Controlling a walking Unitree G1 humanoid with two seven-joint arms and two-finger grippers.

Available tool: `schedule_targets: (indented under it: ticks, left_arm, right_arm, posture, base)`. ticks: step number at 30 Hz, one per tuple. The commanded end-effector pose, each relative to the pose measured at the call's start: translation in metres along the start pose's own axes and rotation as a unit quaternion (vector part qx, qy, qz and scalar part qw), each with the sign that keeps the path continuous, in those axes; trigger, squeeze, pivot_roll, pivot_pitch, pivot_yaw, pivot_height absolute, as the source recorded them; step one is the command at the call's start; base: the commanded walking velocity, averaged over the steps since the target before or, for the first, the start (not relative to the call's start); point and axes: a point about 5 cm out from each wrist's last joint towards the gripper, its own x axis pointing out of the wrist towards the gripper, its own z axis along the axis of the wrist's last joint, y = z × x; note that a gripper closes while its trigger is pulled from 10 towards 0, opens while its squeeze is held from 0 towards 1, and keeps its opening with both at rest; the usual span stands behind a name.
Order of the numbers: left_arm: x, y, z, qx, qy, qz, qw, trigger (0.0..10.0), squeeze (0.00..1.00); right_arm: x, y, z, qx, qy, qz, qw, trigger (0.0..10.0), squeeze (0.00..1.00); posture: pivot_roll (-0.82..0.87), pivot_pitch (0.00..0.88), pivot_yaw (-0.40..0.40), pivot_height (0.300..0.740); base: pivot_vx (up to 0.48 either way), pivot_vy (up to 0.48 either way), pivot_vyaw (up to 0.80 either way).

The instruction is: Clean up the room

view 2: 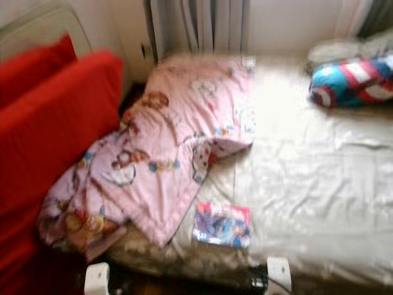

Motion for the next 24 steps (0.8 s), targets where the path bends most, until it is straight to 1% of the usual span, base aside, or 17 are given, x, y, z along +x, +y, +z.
schedule_targets:
  ticks: [1, 3, 4, 5, 6, 8, 9, 10, 11, 13, 14, 16, 19, 20, 22, 23, 24]
  left_arm:
    - [-0.003, 0.012, 0.0, 0.005, -0.007, 0.012, 1.0, 10.0, 0.0]
    - [-0.002, 0.012, 0.007, 0.005, -0.032, 0.007, 0.999, 10.0, 0.0]
    - [-0.002, 0.012, 0.007, 0.005, -0.032, 0.007, 0.999, 10.0, 0.0]
    - [-0.001, 0.011, 0.015, 0.006, -0.058, 0.002, 0.998, 10.0, 0.0]
    - [-0.001, 0.011, 0.018, 0.005, -0.067, 0.001, 0.998, 10.0, 0.0]
    - [0.0, 0.009, 0.033, 0.005, -0.117, -0.005, 0.993, 10.0, 0.0]
    - [0.0, 0.008, 0.04, 0.003, -0.135, -0.009, 0.991, 10.0, 0.0]
    - [0.0, 0.007, 0.05, 0.002, -0.166, -0.014, 0.986, 10.0, 0.0]
    - [-0.001, 0.007, 0.054, 0.001, -0.179, -0.017, 0.984, 10.0, 0.0]
    - [-0.003, 0.005, 0.066, 0.0, -0.216, -0.028, 0.976, 10.0, 0.0]
    - [-0.006, 0.0, 0.08, 0.008, -0.255, -0.045, 0.966, 10.0, 0.0]
    - [-0.01, -0.003, 0.089, 0.013, -0.282, -0.055, 0.958, 10.0, 0.0]
    - [-0.014, -0.004, 0.094, 0.016, -0.301, -0.059, 0.952, 10.0, 0.0]
    - [-0.018, -0.004, 0.097, 0.02, -0.313, -0.062, 0.947, 10.0, 0.0]
    - [-0.023, -0.003, 0.1, 0.026, -0.329, -0.062, 0.942, 10.0, 0.0]
    - [-0.023, -0.003, 0.1, 0.026, -0.329, -0.062, 0.942, 10.0, 0.0]
    - [-0.025, -0.003, 0.105, 0.025, -0.339, -0.062, 0.938, 10.0, 0.0]
  right_arm:
    - [0.0, 0.011, 0.001, 0.005, -0.007, 0.017, 1.0, 10.0, 0.0]
    - [0.003, 0.014, 0.012, 0.0, -0.034, 0.025, 0.999, 10.0, 0.0]
    - [0.003, 0.014, 0.012, 0.0, -0.034, 0.025, 0.999, 10.0, 0.0]
    - [0.005, 0.016, 0.023, -0.002, -0.061, 0.032, 0.998, 10.0, 0.0]
    - [0.005, 0.016, 0.026, -0.003, -0.068, 0.035, 0.997, 10.0, 0.0]
    - [0.006, 0.016, 0.041, 0.02, -0.106, 0.043, 0.993, 10.0, 0.0]
    - [0.007, 0.016, 0.048, 0.016, -0.125, 0.048, 0.991, 10.0, 0.0]
    - [0.006, 0.018, 0.058, 0.001, -0.156, 0.057, 0.986, 10.0, 0.0]
    - [0.006, 0.018, 0.062, -0.002, -0.166, 0.059, 0.984, 10.0, 0.0]
    - [0.004, 0.019, 0.073, 0.002, -0.203, 0.062, 0.977, 10.0, 0.0]
    - [0.001, 0.019, 0.087, 0.005, -0.246, 0.063, 0.967, 10.0, 0.0]
    - [-0.004, 0.021, 0.097, 0.0, -0.283, 0.067, 0.957, 10.0, 0.0]
    - [-0.009, 0.025, 0.1, -0.011, -0.306, 0.073, 0.949, 10.0, 0.0]
    - [-0.013, 0.027, 0.102, -0.009, -0.321, 0.071, 0.944, 10.0, 0.0]
    - [-0.017, 0.029, 0.102, -0.003, -0.332, 0.07, 0.941, 10.0, 0.0]
    - [-0.017, 0.029, 0.102, -0.003, -0.332, 0.07, 0.941, 10.0, 0.0]
    - [-0.018, 0.032, 0.101, -0.002, -0.334, 0.072, 0.94, 10.0, 0.0]
  posture:
    - [-0.12, 0.099, 0.009, 0.74]
    - [-0.11, 0.098, 0.008, 0.74]
    - [-0.11, 0.098, 0.008, 0.74]
    - [-0.11, 0.098, 0.005, 0.74]
    - [-0.11, 0.098, 0.005, 0.74]
    - [-0.11, 0.092, 0.001, 0.74]
    - [-0.11, 0.092, 0.001, 0.74]
    - [-0.11, 0.088, 0.001, 0.74]
    - [-0.11, 0.084, 0.004, 0.74]
    - [-0.11, 0.083, 0.005, 0.74]
    - [-0.12, 0.073, 0.012, 0.74]
    - [-0.12, 0.069, 0.016, 0.74]
    - [-0.12, 0.061, 0.017, 0.74]
    - [-0.11, 0.058, 0.019, 0.74]
    - [-0.1, 0.052, 0.019, 0.74]
    - [-0.1, 0.052, 0.019, 0.74]
    - [-0.09, 0.046, 0.017, 0.74]
  base:
    - [0.0, 0.0, 0.0]
    - [0.0, 0.0, 0.0]
    - [0.0, 0.0, 0.0]
    - [0.0, 0.0, 0.0]
    - [0.0, 0.0, 0.0]
    - [0.0, 0.0, 0.0]
    - [0.0, 0.0, 0.0]
    - [0.0, 0.0, 0.0]
    - [0.0, 0.0, 0.0]
    - [0.0, 0.0, 0.0]
    - [0.0, 0.0, 0.0]
    - [0.0, 0.0, 0.0]
    - [0.0, 0.0, 0.0]
    - [0.0, 0.0, 0.0]
    - [0.0, 0.0, 0.0]
    - [0.0, 0.0, 0.0]
    - [0.0, 0.0, 0.0]
